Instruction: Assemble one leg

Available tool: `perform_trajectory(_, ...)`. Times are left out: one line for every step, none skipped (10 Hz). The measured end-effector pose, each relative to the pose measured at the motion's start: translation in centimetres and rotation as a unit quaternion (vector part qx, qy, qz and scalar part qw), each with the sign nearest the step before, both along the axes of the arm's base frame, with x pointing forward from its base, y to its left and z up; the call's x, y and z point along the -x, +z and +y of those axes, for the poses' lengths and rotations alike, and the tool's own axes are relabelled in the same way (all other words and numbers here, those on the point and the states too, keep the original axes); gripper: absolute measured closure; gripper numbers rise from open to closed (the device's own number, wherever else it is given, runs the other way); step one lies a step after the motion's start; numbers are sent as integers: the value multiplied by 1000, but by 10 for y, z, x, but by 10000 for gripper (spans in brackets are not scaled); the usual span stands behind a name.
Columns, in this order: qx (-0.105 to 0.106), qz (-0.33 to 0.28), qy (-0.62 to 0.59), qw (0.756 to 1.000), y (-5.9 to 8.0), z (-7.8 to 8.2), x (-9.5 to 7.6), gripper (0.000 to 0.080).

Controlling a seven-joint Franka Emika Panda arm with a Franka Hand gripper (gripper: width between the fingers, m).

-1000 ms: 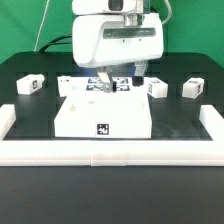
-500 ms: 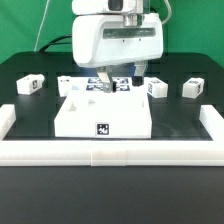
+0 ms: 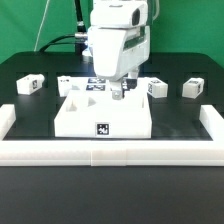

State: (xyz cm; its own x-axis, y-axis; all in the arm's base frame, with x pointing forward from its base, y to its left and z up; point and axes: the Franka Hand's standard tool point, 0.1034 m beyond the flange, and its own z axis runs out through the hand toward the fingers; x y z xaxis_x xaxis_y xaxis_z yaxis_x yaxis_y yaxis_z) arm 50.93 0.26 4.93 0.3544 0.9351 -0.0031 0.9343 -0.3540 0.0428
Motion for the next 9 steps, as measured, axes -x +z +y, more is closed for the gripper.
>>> perform_trajectory(0, -1, 0, 1000, 0, 0, 0, 150)
perform_trajectory(0, -1, 0, 1000, 0, 0, 0, 150)
perform_trajectory(0, -1, 0, 1000, 0, 0, 0, 150)
perform_trajectory(0, 0, 0, 1000, 0, 0, 0, 150)
perform_trajectory(1, -2, 12, 1000, -4, 1, 6, 150)
perform_trajectory(6, 7, 53, 999, -8, 2, 21, 150)
perform_trajectory(13, 22, 81, 996, -8, 2, 34, 150)
perform_trajectory(20, 42, 111, 993, -5, -1, 42, 150)
perform_trajectory(23, 57, 125, 990, -3, -3, 45, 150)
